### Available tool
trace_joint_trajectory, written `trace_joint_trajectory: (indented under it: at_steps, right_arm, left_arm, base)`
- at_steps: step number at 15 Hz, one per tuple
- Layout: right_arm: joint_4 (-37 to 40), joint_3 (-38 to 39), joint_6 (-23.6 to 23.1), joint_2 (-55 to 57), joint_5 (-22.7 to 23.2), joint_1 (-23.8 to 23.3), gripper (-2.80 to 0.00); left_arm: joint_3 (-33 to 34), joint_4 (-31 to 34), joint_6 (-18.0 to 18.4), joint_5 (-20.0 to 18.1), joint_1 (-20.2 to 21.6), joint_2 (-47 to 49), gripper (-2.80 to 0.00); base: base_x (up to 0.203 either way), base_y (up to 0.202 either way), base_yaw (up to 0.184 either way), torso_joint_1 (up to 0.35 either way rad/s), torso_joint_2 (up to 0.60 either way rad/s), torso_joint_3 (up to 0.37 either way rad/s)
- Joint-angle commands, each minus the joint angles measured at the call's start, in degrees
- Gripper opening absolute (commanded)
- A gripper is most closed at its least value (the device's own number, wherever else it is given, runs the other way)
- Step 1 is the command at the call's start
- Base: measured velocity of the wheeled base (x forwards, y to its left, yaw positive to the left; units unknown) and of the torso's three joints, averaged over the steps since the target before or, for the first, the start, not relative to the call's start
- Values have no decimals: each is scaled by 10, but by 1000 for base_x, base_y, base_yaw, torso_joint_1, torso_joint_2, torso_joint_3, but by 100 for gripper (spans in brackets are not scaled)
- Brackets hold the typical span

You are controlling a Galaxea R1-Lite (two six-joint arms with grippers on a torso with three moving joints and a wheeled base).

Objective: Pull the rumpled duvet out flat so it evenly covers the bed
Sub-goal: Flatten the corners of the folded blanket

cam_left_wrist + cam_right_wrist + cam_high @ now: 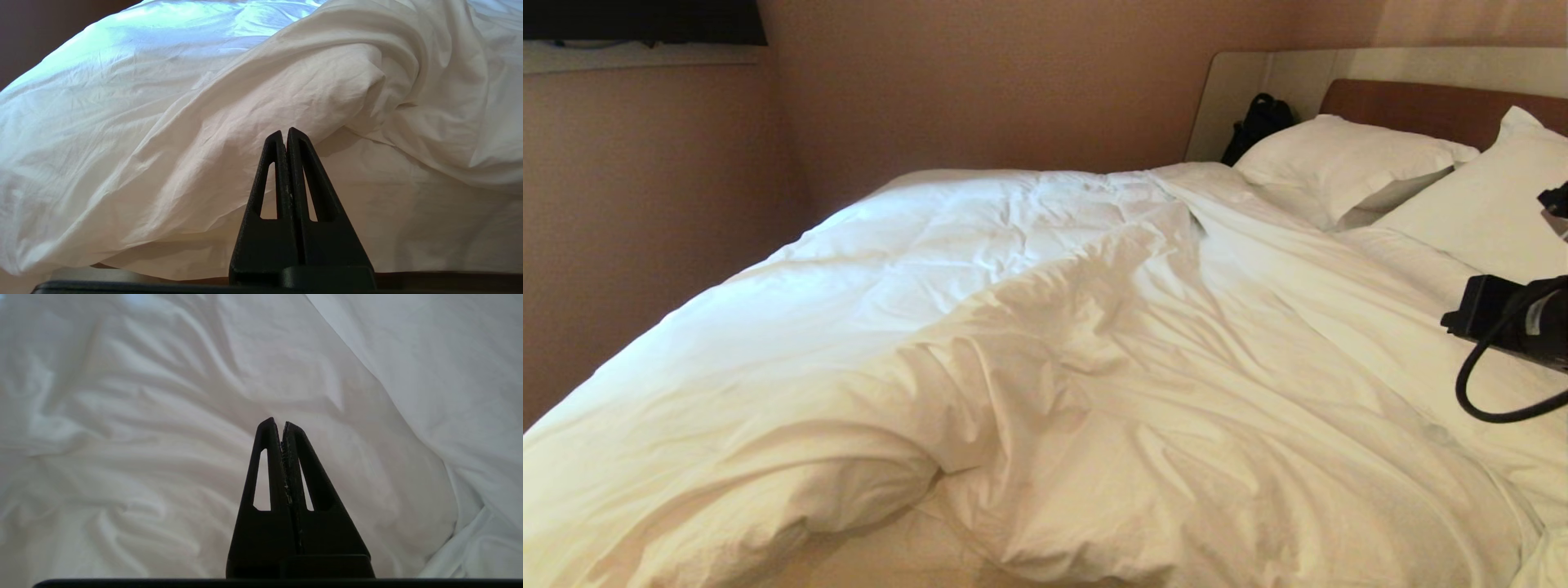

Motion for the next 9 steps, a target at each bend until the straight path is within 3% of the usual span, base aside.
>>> trace_joint_trajectory:
  at_steps: [1,3,5,9]
  right_arm:
    - [1,-20,-25,62,5,-24,-280]
    - [1,-38,-67,128,-16,-51,-280]
    - [0,-29,-100,165,-79,-77,-280]
    - [-7,18,-128,166,-93,-140,-280]
  left_arm:
    - [0,0,0,0,0,1,-280]
    - [0,0,0,0,0,0,-280]
    - [0,0,0,0,0,0,-280]
    - [0,0,0,0,0,0,-280]
  base:
    - [0,0,0,0,0,0]
    - [0,0,0,0,0,0]
    - [0,0,0,0,0,0]
    - [0,0,0,0,0,0]
